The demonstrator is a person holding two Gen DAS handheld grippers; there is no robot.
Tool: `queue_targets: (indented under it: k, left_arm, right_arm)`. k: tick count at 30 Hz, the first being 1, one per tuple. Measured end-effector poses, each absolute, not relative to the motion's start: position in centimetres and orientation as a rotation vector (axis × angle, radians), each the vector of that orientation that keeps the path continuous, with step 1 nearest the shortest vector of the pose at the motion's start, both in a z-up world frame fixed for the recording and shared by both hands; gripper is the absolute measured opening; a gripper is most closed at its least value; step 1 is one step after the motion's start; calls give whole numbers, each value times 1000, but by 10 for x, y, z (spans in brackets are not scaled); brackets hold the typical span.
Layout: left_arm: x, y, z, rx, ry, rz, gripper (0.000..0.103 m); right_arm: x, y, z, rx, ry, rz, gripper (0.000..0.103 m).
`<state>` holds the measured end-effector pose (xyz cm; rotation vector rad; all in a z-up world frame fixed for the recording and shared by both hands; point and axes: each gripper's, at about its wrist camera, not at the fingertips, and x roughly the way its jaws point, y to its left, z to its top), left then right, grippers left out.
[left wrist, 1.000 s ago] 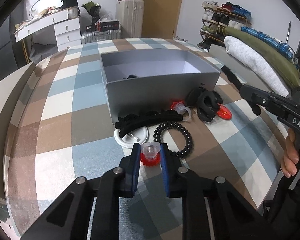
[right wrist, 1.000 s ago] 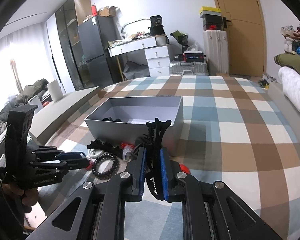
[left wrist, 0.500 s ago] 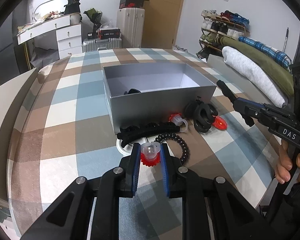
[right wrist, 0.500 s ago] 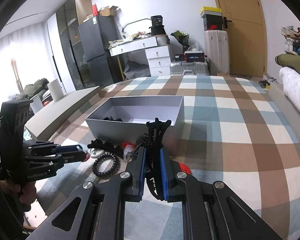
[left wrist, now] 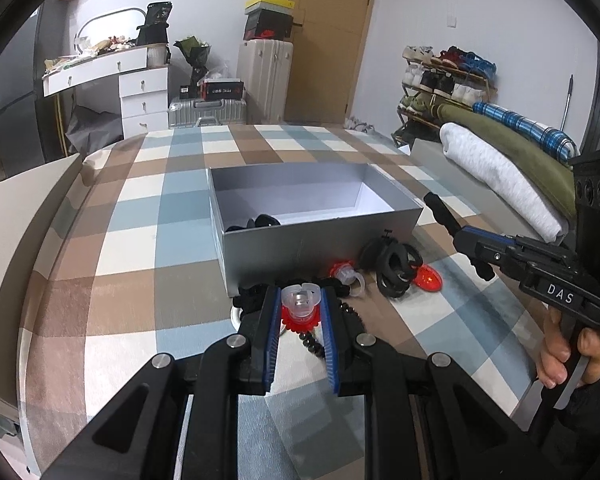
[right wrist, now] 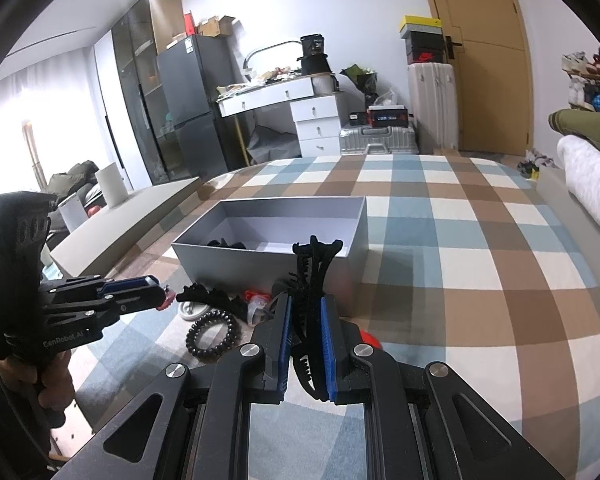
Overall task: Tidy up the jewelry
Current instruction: 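Carry the ring holder with the left tool while the right tool carries the clip over the box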
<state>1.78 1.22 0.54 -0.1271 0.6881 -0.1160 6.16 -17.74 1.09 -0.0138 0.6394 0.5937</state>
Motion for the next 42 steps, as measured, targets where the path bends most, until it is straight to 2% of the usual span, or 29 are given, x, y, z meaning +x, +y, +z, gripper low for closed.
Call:
queue_targets:
  k: [24, 42]
  left_arm:
    - [45, 20, 30, -154, 593, -76, 14]
    - [81, 20, 26, -169, 613, -38, 14]
  right_arm:
    - [85, -156, 31, -9, 624, 646, 13]
    - [126, -151, 30, 99, 683, 678, 13]
